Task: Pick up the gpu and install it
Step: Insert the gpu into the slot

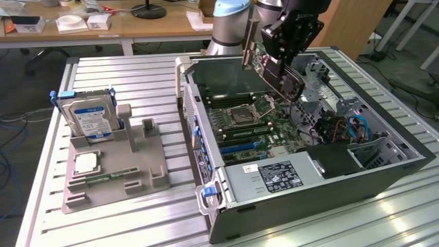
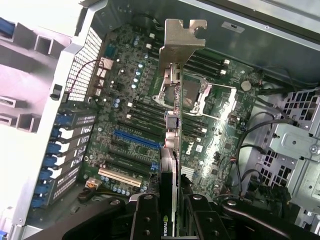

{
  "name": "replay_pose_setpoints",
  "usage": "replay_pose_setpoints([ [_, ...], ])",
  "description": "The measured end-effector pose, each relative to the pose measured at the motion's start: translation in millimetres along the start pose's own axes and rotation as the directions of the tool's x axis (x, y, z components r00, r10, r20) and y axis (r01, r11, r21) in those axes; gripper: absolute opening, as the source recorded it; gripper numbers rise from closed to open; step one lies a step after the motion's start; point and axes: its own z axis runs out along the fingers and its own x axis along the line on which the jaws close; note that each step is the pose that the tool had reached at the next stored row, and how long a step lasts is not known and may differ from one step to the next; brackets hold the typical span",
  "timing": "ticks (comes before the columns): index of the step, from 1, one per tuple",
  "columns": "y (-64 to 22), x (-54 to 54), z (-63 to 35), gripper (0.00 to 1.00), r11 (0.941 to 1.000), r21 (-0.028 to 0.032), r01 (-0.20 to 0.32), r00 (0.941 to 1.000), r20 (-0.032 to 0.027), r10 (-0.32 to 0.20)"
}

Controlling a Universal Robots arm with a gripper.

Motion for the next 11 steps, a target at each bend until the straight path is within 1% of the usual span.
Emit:
replay_pose_setpoints([
  [3, -0.7, 0.3, 0.0, 0.26, 0.9999, 0.0000, 0.011, 0.9999, -0.0002, -0.011],
  [11, -0.9, 0.3, -0.1, 0.26, 0.9977, -0.0008, 0.068, 0.9977, -0.0006, -0.068],
])
